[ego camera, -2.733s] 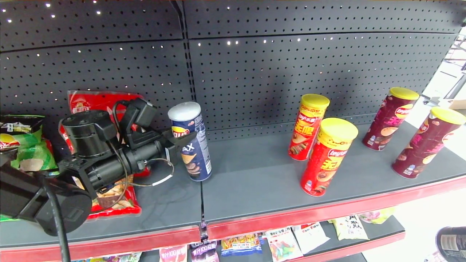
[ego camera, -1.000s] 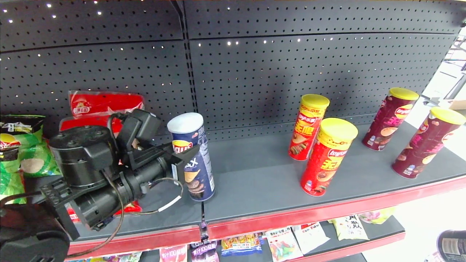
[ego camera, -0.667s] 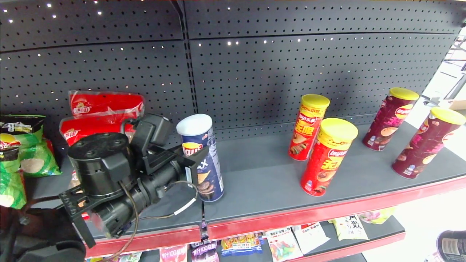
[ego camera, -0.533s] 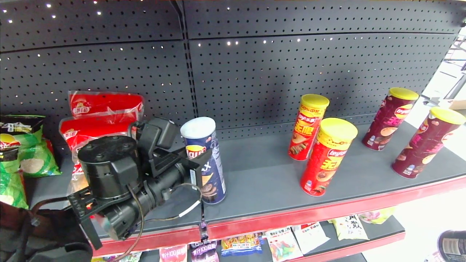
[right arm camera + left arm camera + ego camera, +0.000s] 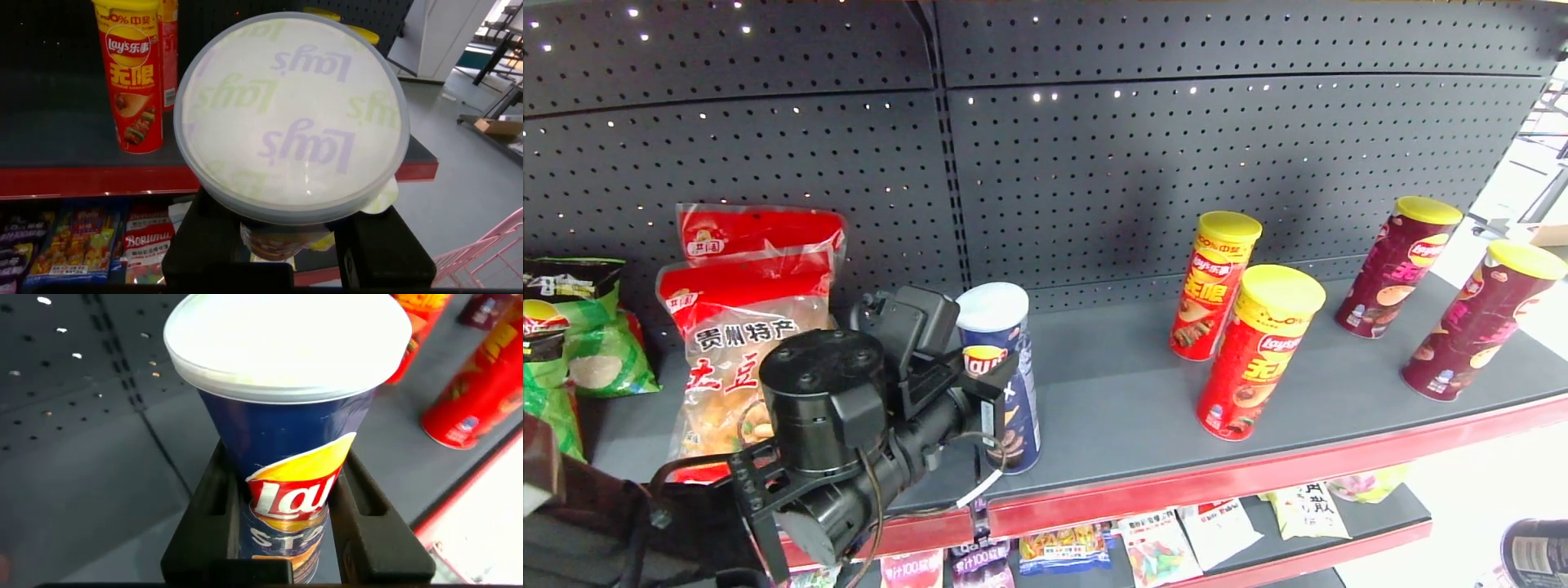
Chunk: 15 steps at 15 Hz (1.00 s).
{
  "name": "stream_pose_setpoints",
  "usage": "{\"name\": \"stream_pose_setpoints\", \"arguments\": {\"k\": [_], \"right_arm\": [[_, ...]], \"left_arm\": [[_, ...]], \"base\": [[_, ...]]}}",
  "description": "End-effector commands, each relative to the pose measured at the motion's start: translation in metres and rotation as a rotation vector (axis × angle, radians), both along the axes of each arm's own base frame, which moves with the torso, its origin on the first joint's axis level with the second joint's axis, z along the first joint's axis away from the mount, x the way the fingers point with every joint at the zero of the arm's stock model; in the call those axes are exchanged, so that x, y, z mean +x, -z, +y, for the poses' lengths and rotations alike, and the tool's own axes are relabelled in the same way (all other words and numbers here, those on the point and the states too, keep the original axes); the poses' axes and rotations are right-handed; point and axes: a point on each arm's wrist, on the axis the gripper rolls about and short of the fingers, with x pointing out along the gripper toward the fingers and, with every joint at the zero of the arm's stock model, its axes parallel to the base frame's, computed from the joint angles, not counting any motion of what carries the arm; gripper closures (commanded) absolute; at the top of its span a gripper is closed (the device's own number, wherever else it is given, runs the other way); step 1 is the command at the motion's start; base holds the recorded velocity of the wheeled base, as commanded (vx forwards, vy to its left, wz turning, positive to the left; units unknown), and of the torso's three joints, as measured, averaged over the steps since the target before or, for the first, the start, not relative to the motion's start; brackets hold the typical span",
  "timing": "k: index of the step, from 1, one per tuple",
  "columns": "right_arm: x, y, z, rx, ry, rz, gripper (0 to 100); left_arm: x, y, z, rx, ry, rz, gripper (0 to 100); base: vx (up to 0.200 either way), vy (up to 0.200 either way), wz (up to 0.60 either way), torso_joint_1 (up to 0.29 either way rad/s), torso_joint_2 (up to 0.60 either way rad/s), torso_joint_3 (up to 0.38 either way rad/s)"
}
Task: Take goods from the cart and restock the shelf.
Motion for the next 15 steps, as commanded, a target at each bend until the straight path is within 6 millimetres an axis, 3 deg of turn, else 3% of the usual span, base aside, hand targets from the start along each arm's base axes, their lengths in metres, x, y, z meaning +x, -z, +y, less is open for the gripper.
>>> {"name": "stream_pose_setpoints", "arguments": {"k": [1,15], "right_arm": [[-0.0001,0.0003,0.0000,0.000,0.001,-0.001,100],[0.0004,0.0015,0.0000,0.000,0.001,0.003,100]], "left_arm": [[-0.0013,0.0028,-0.0043,0.006,0.006,0.006,100],[-0.0108,0.0025,-0.0117,0.017,-0.010,0.004,100]], "base": [[0.000,0.000,0.00,0.000,0.00,0.000],[0.000,0.000,0.00,0.000,0.00,0.000]]}}
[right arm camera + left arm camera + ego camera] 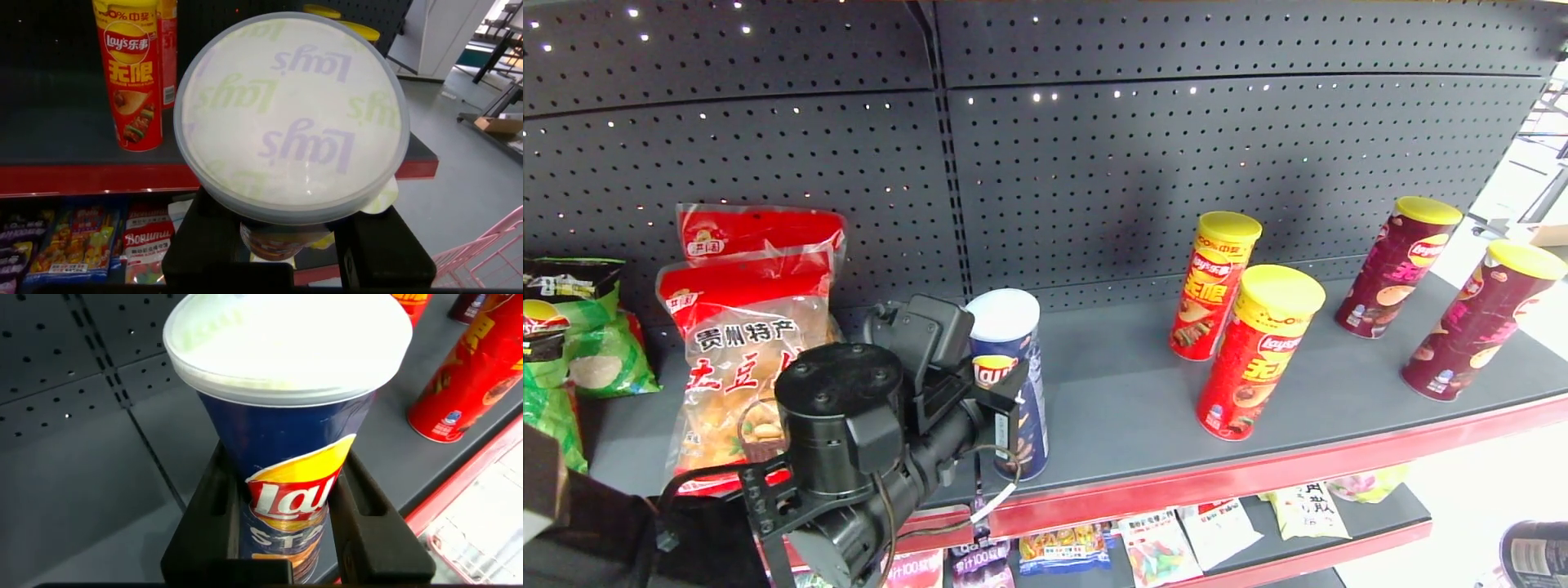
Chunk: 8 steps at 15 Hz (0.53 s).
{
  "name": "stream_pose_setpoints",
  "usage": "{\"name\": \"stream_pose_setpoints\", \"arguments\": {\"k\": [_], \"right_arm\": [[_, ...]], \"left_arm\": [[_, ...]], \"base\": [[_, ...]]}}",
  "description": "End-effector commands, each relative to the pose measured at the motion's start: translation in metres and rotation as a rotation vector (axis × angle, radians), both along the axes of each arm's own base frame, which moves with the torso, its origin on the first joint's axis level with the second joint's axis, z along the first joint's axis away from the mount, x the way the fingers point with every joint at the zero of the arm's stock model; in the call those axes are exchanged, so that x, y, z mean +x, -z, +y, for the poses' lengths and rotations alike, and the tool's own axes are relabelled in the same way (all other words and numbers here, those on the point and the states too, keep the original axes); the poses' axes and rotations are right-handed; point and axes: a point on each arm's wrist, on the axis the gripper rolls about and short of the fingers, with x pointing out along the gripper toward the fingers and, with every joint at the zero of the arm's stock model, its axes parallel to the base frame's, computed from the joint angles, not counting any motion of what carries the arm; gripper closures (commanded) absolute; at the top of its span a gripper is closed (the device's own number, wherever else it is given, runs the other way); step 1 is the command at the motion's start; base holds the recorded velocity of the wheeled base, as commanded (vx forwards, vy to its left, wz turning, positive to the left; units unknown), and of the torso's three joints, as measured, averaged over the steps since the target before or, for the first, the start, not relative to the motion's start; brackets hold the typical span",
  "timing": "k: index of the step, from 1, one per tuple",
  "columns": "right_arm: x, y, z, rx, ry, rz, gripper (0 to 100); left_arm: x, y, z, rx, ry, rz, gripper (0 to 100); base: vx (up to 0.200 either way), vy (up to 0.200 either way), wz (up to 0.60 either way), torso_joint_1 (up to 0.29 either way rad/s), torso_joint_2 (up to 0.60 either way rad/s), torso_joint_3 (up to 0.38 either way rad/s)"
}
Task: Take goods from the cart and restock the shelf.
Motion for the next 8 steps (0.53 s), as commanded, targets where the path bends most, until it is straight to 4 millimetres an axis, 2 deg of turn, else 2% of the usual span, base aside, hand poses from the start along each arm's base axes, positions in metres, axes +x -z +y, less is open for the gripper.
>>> {"name": "stream_pose_setpoints", "arguments": {"k": [1,8], "right_arm": [[0.0000,-0.0001,0.0000,-0.001,0.000,-0.001,100],[0.0000,-0.0001,0.0000,-0.001,0.000,-0.001,100]], "left_arm": [[-0.0019,0.0015,-0.0024,0.009,-0.010,0.001,100],[-0.0029,0.0022,-0.0059,0.034,-0.058,-0.006,100]], "base": [[0.000,0.000,0.00,0.000,0.00,0.000],[0.000,0.000,0.00,0.000,0.00,0.000]]}}
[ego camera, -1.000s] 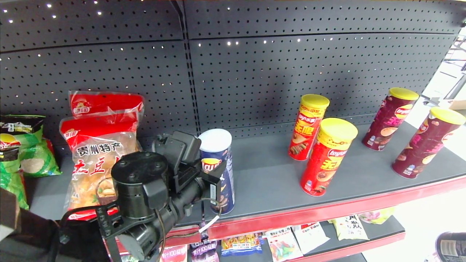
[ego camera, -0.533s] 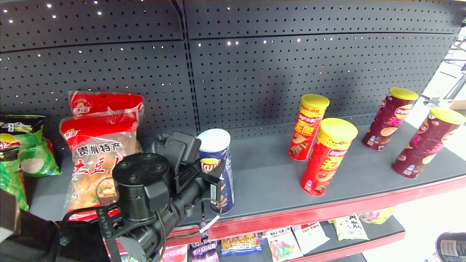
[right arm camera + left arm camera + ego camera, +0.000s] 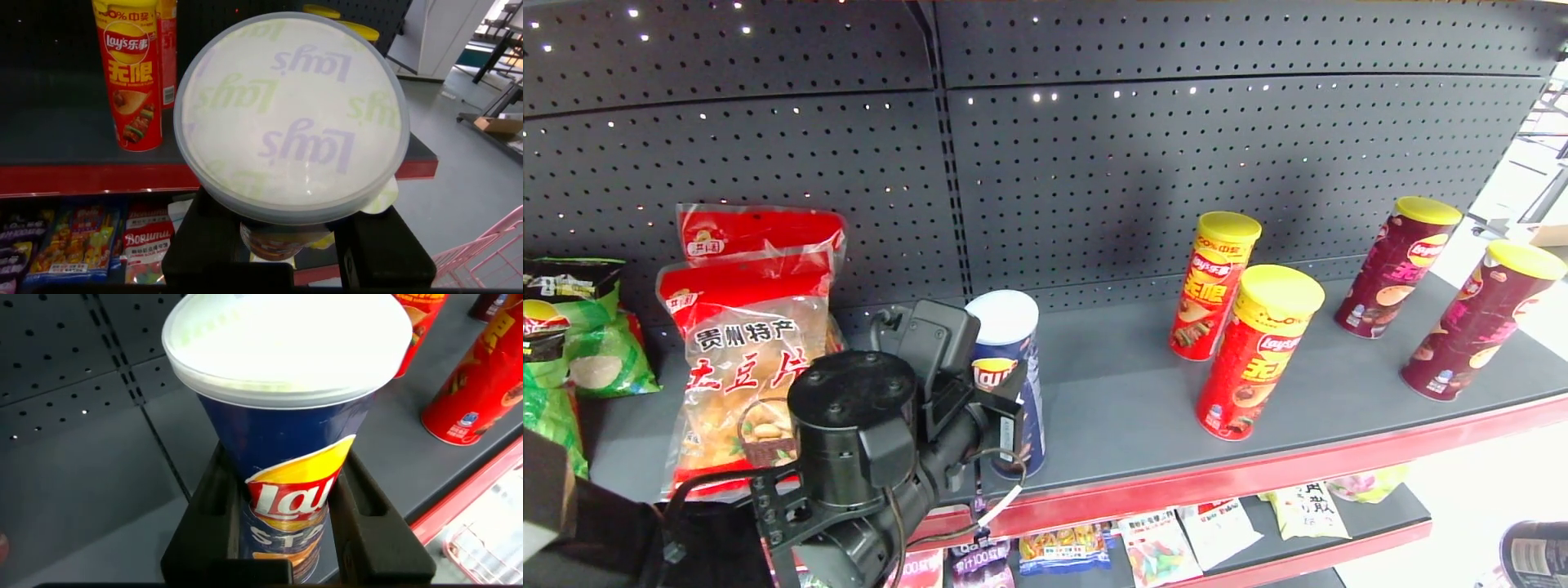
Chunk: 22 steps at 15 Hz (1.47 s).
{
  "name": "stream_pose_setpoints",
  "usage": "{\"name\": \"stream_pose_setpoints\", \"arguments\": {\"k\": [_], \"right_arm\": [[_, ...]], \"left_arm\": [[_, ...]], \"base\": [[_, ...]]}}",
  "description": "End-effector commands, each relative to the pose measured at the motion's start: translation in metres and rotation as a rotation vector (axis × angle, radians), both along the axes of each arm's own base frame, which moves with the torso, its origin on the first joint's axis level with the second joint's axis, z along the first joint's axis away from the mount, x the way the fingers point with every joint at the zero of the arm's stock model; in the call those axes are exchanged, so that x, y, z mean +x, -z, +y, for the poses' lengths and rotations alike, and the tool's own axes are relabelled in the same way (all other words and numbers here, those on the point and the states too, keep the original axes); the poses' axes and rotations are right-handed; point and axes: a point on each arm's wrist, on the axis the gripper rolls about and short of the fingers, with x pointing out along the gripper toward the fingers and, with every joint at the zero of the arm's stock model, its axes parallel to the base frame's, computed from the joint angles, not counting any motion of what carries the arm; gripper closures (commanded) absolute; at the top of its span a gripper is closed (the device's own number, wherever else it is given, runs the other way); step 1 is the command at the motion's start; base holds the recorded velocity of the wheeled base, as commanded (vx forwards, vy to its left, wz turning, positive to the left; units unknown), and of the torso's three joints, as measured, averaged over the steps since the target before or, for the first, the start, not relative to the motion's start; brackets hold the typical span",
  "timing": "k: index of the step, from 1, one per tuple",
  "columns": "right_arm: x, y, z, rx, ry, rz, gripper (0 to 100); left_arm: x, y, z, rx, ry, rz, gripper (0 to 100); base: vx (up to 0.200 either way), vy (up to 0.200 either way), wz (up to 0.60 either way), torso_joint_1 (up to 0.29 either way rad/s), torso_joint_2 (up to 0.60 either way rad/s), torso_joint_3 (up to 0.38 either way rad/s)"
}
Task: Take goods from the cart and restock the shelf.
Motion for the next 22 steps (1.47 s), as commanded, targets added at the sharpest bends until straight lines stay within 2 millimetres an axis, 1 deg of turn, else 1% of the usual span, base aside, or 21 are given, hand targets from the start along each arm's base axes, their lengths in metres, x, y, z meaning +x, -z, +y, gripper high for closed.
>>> {"name": "stream_pose_setpoints", "arguments": {"k": [1,5,10,16,17,22], "right_arm": [[-0.0001,-0.0002,0.0000,-0.001,0.000,-0.001,100],[-0.0004,-0.0010,0.0000,-0.001,0.000,-0.004,100],[-0.0011,-0.0026,0.0000,-0.001,0.002,-0.010,100],[-0.0026,-0.0022,-0.0004,0.002,0.015,-0.021,100],[-0.0028,-0.0026,-0.0004,0.002,0.015,-0.023,100],[-0.0030,-0.0030,-0.0004,0.002,0.015,-0.024,100]], "left_arm": [[0.0001,0.0001,-0.0005,0.004,-0.004,0.001,100],[0.0000,-0.0015,-0.0025,0.004,-0.015,-0.005,100],[-0.0049,-0.0014,-0.0072,0.013,-0.011,0.000,100],[-0.0049,-0.0021,-0.0069,0.010,-0.021,-0.004,100],[-0.0047,-0.0017,-0.0070,0.012,-0.021,-0.003,0],[-0.0042,-0.0032,-0.0055,0.007,-0.049,-0.009,0]], "base": [[0.000,0.000,0.00,0.000,0.00,0.000],[0.000,0.000,0.00,0.000,0.00,0.000],[0.000,0.000,0.00,0.000,0.00,0.000],[0.000,0.000,0.00,0.000,0.00,0.000],[0.000,0.000,0.00,0.000,0.00,0.000],[0.000,0.000,0.00,0.000,0.00,0.000]]}}
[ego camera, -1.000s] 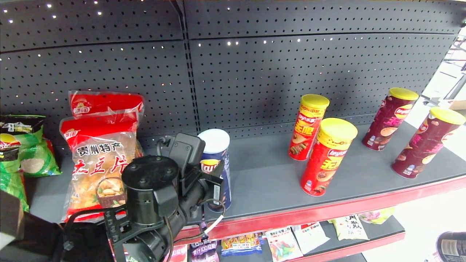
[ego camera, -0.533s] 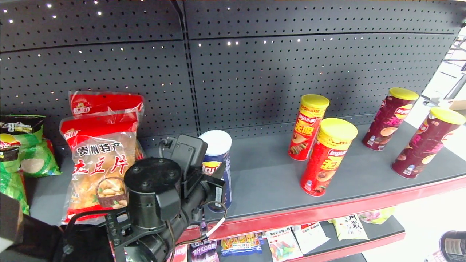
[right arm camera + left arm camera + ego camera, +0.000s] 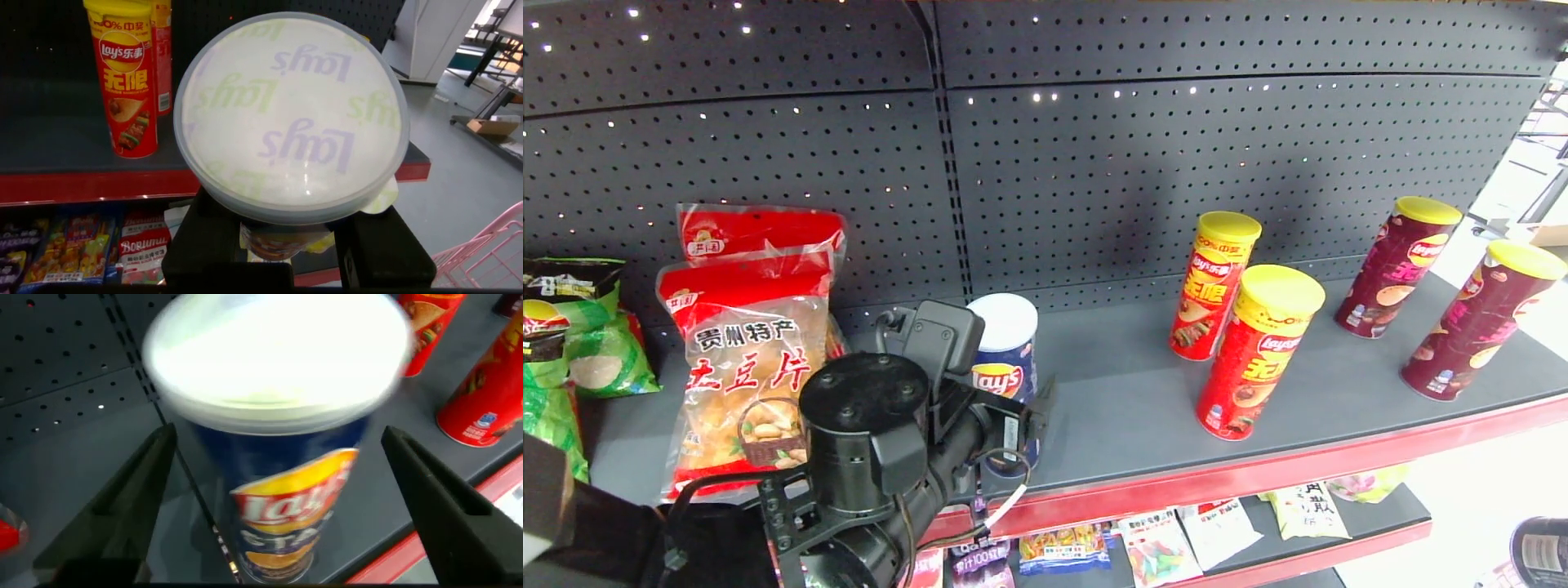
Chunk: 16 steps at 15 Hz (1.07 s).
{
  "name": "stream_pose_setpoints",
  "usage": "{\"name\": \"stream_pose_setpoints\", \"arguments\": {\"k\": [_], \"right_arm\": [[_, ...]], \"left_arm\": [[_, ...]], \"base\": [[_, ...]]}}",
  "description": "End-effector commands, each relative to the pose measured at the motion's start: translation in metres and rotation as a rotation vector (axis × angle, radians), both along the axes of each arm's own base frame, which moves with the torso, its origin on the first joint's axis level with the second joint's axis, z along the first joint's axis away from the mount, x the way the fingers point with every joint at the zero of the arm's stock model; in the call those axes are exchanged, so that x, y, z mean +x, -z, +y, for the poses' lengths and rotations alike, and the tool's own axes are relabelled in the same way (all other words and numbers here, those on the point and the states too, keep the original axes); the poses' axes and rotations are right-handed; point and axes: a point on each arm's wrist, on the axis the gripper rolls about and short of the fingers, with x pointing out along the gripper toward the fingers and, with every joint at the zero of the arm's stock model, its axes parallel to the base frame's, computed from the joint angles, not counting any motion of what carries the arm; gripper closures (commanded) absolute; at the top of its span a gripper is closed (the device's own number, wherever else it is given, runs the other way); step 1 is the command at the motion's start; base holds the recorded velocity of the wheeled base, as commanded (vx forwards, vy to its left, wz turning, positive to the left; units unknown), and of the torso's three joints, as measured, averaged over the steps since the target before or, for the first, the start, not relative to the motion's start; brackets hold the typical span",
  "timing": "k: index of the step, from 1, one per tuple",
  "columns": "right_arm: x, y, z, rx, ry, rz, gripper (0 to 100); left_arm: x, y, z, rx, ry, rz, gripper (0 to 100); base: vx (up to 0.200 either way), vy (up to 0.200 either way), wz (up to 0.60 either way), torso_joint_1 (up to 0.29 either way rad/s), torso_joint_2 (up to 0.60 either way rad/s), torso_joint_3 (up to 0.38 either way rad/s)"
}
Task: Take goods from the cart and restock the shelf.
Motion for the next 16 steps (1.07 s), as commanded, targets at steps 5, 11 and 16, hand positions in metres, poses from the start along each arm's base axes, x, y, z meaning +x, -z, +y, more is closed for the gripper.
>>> {"name": "stream_pose_setpoints", "arguments": {"k": [5,11,16], "right_arm": [[-0.001,-0.001,0.000,0.000,0.006,-0.005,100],[0.000,0.000,0.000,0.001,0.009,-0.002,100],[0.001,0.002,0.000,0.001,0.009,0.008,100]], "left_arm": [[-0.010,-0.004,0.024,-0.007,0.001,0.007,0],[-0.025,-0.010,0.036,-0.030,0.134,0.010,0],[-0.034,-0.012,0.047,-0.035,0.218,0.019,0]], "base": [[0.000,0.000,0.00,0.000,0.00,0.000],[0.000,0.000,0.00,0.000,0.00,0.000],[0.000,0.000,0.00,0.000,0.00,0.000]]}}
